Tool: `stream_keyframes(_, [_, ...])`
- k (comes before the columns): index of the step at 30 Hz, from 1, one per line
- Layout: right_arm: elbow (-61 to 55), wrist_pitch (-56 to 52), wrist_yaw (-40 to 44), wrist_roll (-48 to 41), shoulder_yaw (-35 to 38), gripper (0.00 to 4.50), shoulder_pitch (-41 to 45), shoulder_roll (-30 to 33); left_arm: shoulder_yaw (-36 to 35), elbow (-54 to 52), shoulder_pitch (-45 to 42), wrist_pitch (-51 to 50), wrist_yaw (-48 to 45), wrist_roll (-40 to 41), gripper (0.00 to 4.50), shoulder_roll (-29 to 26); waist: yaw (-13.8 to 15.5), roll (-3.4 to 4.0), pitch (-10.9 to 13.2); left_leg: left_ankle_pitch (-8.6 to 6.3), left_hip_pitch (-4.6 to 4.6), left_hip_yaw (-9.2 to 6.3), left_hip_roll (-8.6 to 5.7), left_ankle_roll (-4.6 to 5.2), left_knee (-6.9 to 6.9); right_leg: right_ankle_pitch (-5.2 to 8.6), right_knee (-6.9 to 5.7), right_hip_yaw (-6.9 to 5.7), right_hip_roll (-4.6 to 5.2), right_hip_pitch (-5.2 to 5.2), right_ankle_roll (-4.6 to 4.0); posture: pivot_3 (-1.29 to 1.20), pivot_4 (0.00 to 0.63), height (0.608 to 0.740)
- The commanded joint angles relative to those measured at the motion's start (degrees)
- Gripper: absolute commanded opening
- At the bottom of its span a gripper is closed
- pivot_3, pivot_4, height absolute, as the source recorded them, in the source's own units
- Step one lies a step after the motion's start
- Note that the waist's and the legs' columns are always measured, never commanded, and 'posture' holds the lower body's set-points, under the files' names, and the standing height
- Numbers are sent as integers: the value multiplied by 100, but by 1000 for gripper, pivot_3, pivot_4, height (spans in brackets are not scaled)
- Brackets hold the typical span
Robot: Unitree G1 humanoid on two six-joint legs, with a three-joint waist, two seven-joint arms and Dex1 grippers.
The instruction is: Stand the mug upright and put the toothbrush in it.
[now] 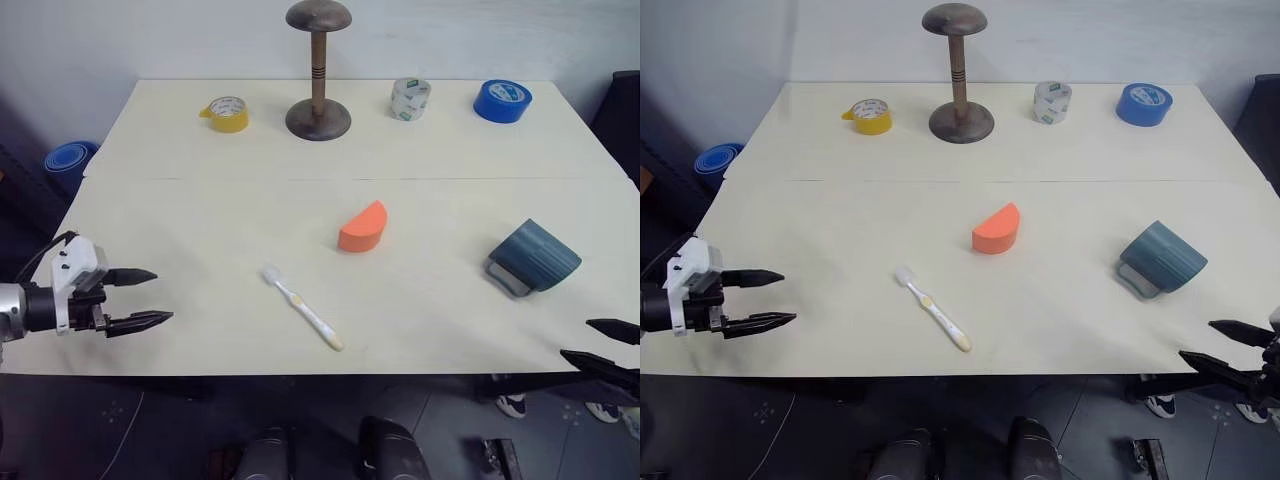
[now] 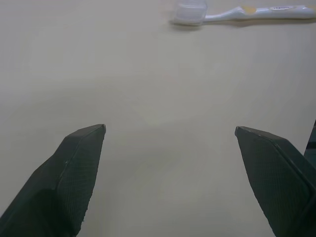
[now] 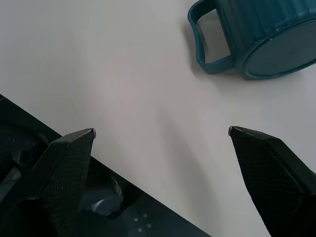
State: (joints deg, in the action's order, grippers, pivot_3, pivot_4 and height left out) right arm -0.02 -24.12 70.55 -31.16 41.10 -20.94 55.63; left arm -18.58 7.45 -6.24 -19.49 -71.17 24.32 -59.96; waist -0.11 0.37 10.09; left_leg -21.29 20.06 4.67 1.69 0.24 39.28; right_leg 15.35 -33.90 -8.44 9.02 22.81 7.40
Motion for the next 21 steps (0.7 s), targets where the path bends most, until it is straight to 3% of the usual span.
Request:
stream_keyframes(1, [-198, -87, -56, -143, 334, 4500, -35, -44, -9, -41, -96, 5, -87, 40, 4461, -47, 3, 0, 0, 0, 0, 1, 0, 0, 0, 0, 1, 1, 0, 0, 0, 0, 150, 740])
stream_keyframes(11, [-856, -668, -327, -463, 473, 4500, -191, -173, 138, 57, -368, -126, 114, 20, 4461, 72, 9, 0, 0, -1, -2, 3, 4, -2, 0, 0, 0, 5, -7, 1, 0, 0, 150, 740])
stream_keyframes(15, [-1642, -1389, -581, -1058, 701, 4500, -188, -213, 324, -119, -747, -358, 64, 152, 4461, 128, 20, -1, 0, -1, -4, 9, 5, -2, 1, 0, 1, 16, -11, 1, -1, 0, 150, 740])
stream_keyframes(21, [-3526, -2440, -1692, -2637, 885, 4500, -86, -502, 828, -802, -2107, -1527, 280, 783, 4461, 588, 113, -10, -2, -1, -5, 3, 9, -6, 4, -1, -6, 41, -26, 1, 0, 0, 150, 740])
